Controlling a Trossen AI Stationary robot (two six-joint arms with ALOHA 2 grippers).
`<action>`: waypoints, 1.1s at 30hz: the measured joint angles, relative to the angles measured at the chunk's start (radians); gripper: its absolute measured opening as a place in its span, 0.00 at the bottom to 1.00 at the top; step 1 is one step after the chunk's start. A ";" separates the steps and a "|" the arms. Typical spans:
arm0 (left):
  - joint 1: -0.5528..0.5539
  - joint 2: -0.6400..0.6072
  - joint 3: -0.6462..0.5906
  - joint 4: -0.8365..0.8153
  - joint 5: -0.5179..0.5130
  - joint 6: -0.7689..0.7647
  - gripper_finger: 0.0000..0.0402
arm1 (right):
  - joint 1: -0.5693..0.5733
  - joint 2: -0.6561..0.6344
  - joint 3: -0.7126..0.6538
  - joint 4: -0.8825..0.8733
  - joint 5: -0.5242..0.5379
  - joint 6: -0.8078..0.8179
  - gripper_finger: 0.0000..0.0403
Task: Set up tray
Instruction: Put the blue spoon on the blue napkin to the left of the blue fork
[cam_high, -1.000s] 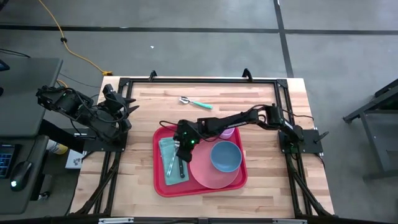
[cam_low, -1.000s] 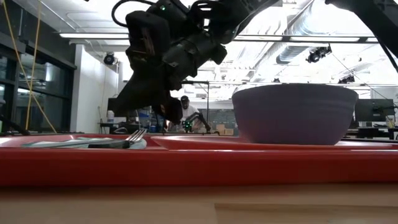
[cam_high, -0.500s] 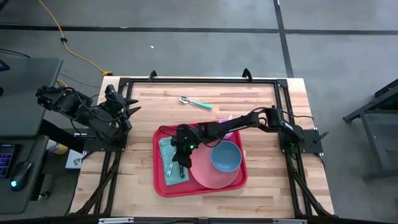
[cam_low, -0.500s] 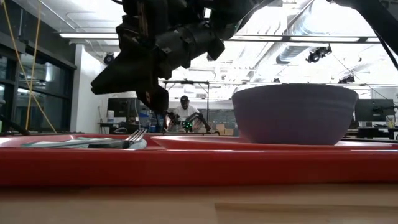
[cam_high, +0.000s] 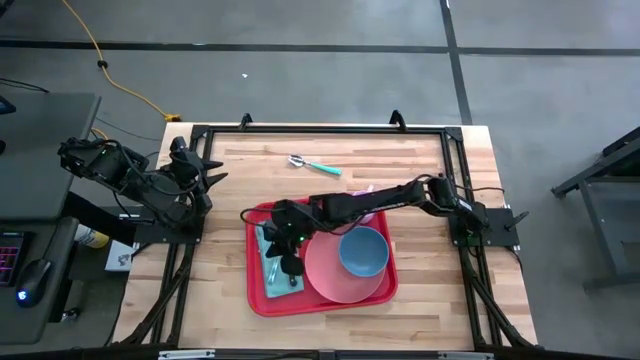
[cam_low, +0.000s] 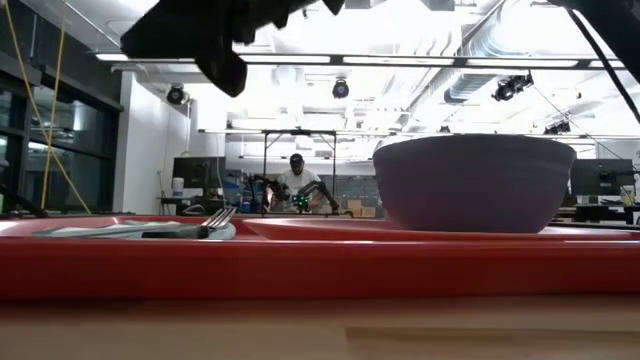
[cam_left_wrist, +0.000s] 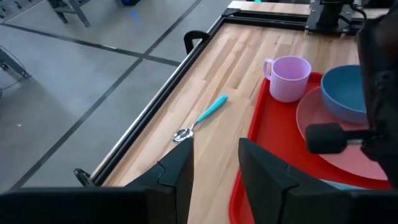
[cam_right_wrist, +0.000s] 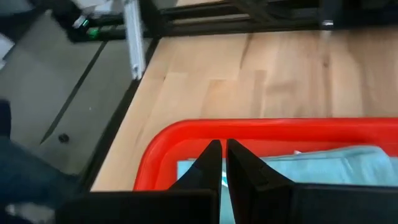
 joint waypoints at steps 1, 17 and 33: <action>0.000 0.000 0.000 0.000 0.001 0.000 0.39 | -0.003 0.000 0.016 -0.019 0.011 0.023 0.00; 0.000 0.023 0.000 -0.007 0.033 -0.007 0.39 | 0.015 0.013 0.045 -0.206 0.036 -0.035 0.00; 0.000 0.022 0.000 0.012 0.050 -0.008 0.39 | -0.304 -0.002 0.151 -0.687 0.168 -0.001 0.00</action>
